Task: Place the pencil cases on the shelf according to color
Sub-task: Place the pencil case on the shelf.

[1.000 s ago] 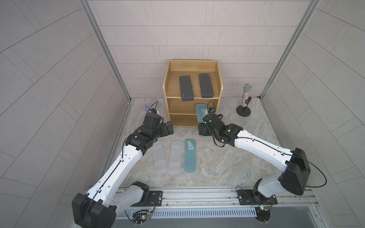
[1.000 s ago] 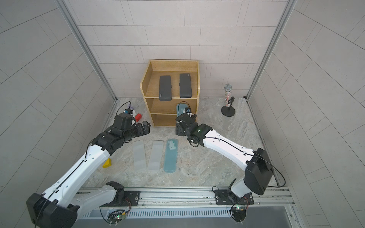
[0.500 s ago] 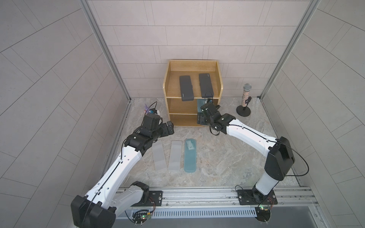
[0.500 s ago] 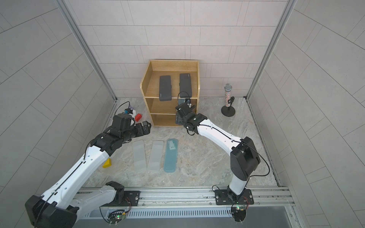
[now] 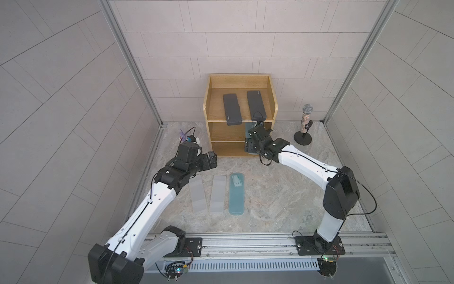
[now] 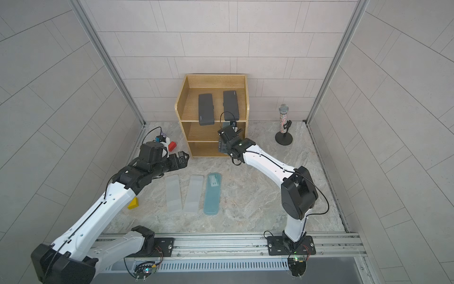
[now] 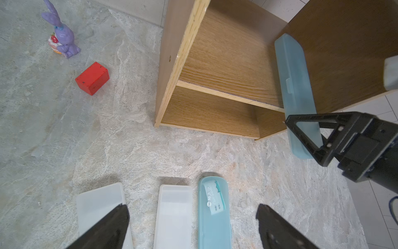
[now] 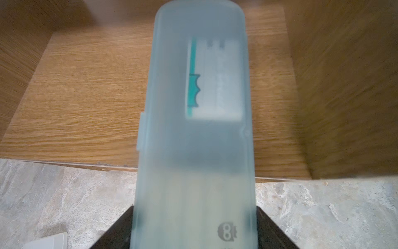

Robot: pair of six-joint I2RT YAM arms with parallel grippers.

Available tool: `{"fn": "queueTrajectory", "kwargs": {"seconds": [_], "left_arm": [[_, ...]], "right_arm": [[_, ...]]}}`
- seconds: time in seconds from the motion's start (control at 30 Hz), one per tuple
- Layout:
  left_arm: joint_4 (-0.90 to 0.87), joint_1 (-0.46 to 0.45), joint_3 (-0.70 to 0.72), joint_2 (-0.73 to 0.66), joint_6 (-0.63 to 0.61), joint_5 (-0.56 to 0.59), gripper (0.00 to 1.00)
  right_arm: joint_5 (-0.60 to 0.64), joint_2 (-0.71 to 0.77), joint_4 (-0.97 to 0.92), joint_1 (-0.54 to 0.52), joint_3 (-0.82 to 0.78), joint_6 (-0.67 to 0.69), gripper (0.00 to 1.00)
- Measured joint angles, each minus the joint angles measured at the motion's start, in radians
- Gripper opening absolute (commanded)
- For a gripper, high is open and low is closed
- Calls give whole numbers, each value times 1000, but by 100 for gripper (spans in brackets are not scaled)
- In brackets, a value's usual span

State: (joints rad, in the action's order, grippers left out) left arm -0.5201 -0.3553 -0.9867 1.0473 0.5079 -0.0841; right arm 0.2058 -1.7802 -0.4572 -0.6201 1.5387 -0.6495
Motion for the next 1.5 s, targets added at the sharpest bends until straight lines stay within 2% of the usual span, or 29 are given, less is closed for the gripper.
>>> {"fn": "queueTrajectory", "kwargs": {"seconds": [0.3, 0.97, 1.27, 1.5], "left_arm": [[0, 0, 0, 0, 0, -3, 100], [2, 4, 13, -24, 0, -3, 100], [-3, 18, 14, -27, -1, 1, 100], [-10, 62, 8, 81, 0, -39, 100]], "right_arm": [[-23, -9, 0, 13, 12, 6, 80], [-49, 2, 24, 13, 0, -9, 93], [-48, 150, 68, 16, -115, -13, 97], [-70, 281, 104, -10, -264, -27, 100]]}}
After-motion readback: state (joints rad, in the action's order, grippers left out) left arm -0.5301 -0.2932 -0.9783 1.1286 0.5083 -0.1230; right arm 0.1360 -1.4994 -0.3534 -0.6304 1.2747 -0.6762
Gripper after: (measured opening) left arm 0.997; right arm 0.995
